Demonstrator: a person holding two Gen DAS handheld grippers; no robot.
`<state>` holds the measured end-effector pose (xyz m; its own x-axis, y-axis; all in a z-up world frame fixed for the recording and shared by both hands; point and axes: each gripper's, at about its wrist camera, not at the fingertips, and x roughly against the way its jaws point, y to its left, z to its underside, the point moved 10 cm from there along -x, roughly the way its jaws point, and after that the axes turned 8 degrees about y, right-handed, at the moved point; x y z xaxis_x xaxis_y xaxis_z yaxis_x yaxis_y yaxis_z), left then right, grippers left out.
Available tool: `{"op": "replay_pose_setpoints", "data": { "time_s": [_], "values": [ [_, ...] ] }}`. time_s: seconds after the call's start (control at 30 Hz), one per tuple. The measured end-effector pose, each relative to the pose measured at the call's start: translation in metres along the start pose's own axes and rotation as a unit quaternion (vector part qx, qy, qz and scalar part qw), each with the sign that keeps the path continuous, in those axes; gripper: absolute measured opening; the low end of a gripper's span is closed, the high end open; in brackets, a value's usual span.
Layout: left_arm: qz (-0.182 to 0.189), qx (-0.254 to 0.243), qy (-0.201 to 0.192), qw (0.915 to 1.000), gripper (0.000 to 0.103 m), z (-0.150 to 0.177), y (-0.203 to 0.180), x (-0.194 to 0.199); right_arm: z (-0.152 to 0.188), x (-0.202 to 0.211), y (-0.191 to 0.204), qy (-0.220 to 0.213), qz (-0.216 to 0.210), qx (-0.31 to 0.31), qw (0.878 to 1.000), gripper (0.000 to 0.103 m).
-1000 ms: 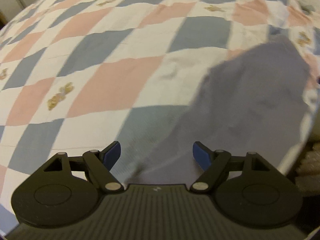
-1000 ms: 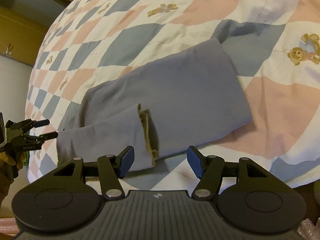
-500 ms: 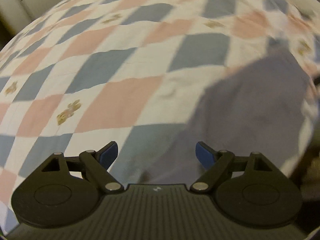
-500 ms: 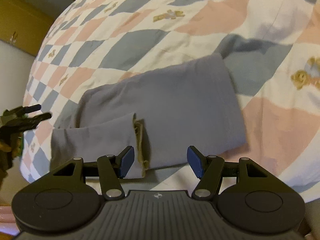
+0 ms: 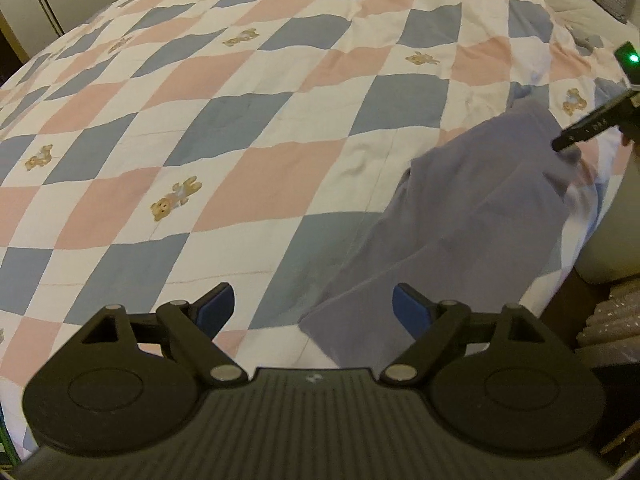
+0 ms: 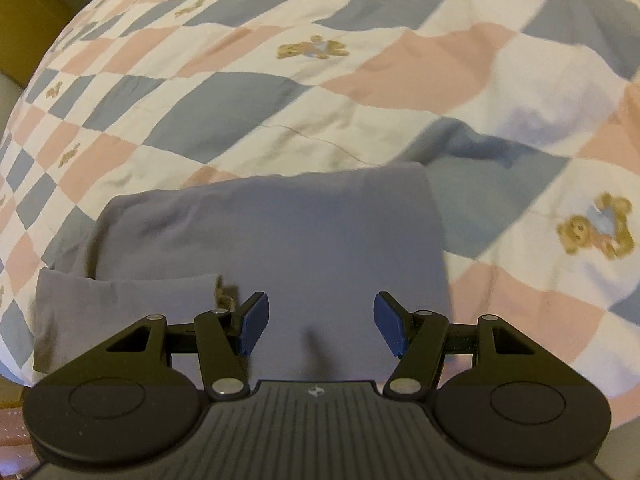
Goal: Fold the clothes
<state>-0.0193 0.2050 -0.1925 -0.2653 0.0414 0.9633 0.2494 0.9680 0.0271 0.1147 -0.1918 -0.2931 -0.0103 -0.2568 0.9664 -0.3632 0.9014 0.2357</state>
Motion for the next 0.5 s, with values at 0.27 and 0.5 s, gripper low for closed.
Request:
{"op": "replay_pose_setpoints", "data": {
  "time_s": [0.27, 0.5],
  "values": [
    [0.027, -0.011, -0.018, 0.9994, 0.084, 0.011, -0.013, 0.010, 0.000, 0.008, 0.031, -0.012, -0.004, 0.033, 0.999, 0.062],
    [0.022, -0.034, -0.017, 0.9990, 0.084, 0.010, -0.040, 0.011, 0.014, 0.027, 0.032, -0.022, -0.022, 0.041, 0.999, 0.062]
  ]
}}
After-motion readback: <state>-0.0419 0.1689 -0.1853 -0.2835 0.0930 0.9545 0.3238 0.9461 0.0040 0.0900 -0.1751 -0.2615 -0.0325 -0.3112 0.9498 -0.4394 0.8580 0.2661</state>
